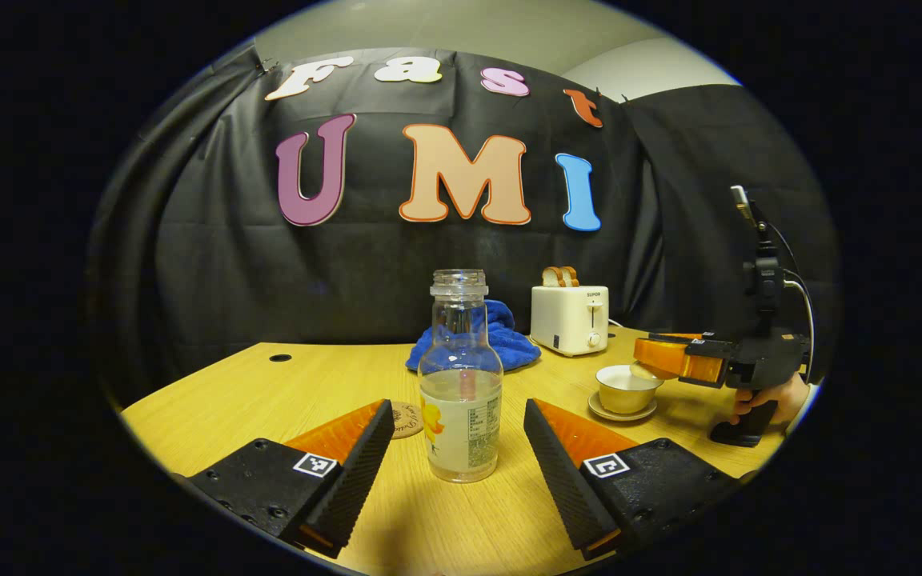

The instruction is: Open the teacup lid with one hand, grasp the water bottle and pour water into the teacup with the other hand; after pouring, place the water bottle on the coaster and then close the teacup lid.

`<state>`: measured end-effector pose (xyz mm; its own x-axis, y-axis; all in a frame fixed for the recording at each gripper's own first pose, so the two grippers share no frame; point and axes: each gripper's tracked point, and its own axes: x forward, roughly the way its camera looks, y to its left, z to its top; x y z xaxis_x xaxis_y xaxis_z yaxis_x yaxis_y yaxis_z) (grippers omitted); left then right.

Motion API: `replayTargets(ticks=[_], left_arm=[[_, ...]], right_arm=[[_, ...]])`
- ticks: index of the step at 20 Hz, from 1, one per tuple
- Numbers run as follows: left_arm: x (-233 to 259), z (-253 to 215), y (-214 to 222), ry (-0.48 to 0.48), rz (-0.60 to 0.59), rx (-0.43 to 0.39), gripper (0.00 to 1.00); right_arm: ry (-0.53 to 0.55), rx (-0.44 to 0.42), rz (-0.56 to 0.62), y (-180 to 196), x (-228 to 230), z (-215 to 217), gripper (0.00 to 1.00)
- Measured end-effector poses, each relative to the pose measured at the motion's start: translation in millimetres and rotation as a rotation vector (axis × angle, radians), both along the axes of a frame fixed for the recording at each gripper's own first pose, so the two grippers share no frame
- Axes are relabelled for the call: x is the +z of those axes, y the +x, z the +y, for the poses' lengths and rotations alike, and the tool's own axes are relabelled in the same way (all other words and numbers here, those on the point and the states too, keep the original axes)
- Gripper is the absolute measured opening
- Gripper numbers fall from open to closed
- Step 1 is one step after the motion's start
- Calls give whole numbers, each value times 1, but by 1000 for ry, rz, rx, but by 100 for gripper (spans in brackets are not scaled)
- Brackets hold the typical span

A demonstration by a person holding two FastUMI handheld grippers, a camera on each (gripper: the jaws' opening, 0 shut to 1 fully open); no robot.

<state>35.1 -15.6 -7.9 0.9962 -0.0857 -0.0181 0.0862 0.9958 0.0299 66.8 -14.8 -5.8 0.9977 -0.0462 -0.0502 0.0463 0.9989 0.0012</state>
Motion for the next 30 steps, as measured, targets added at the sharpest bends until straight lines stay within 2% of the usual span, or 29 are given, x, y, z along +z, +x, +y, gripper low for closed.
replayTargets(ticks=[3, 8, 14, 15, 19, 21, 26, 30], left_arm=[[-1, 2, 17, -5, 27, -4, 95], [-12, 1, 38, -19, 84, -17, 95], [-20, -4, 54, 16, 136, -19, 95], [-20, -2, 57, 22, 146, -16, 96], [-25, -2, 61, 20, 189, -8, 86], [-29, -2, 65, 30, 210, 1, 75], [-28, 3, 62, 44, 210, 40, 72], [-26, -6, 61, 144, 203, 52, 67]], right_arm=[[-5, -19, -42, -12, 6, -11, 34], [-7, -67, -42, -30, 8, -31, 34], [-16, -209, -61, -55, 12, -72, 34], [-16, -211, -51, -56, 12, -73, 34], [-15, -210, -52, -57, 11, -73, 34], [-16, -207, -53, -58, 11, -72, 34], [-14, -199, -52, -58, 10, -72, 34], [-15, -196, -53, -57, 10, -72, 34]])
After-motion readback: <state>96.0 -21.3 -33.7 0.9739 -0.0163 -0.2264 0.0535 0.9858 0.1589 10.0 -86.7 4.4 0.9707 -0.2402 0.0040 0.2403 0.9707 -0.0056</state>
